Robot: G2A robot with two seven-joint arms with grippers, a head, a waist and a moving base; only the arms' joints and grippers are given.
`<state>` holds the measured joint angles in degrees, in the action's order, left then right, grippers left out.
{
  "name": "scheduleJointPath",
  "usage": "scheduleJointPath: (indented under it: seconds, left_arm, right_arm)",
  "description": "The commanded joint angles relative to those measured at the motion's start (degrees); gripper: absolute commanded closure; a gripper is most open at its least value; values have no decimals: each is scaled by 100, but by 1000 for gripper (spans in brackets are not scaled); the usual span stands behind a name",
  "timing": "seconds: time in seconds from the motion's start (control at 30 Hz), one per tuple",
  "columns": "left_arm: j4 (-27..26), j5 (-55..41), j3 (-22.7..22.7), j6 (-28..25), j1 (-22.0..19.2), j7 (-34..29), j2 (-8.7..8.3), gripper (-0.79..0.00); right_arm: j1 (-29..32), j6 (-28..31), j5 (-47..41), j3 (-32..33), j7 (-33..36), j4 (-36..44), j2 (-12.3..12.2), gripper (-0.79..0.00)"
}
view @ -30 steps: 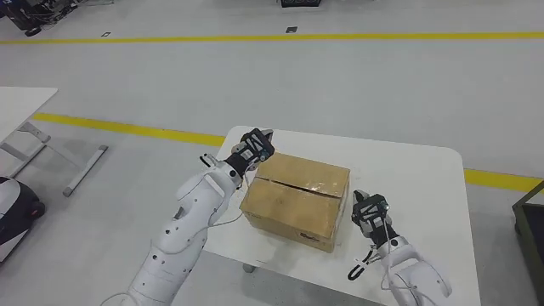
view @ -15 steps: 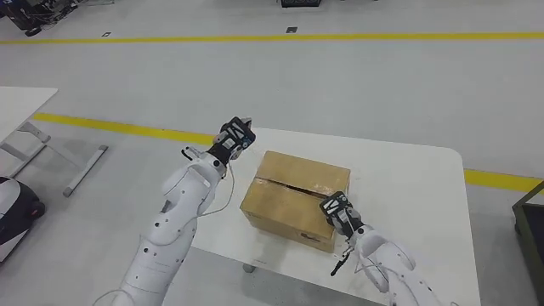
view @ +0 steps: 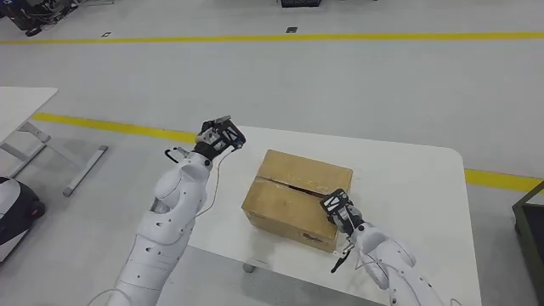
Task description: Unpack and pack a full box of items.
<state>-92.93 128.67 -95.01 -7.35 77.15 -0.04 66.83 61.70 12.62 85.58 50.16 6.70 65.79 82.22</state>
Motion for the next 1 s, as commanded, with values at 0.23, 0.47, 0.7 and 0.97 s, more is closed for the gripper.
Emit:
scheduleJointPath:
  seconds: [0.23, 0.47, 0.7, 0.97]
  left_arm:
    - [286, 678, -34, 498, -23, -287, -16, 0]
    - [381, 726, -192, 808, -47, -520, -15, 0]
    - [555, 783, -220, 990, -102, -681, -3, 0]
    - [1028, 1329, -194, 1350, -250, -1029, 1, 0]
  right_arm:
    - [77, 41, 114, 63, 186, 181, -25, 0]
    - [109, 30, 87, 106, 289, 153, -25, 0]
    - [131, 26, 93, 160, 348, 155, -32, 0]
    - [187, -7, 71, 229, 392, 198, -41, 0]
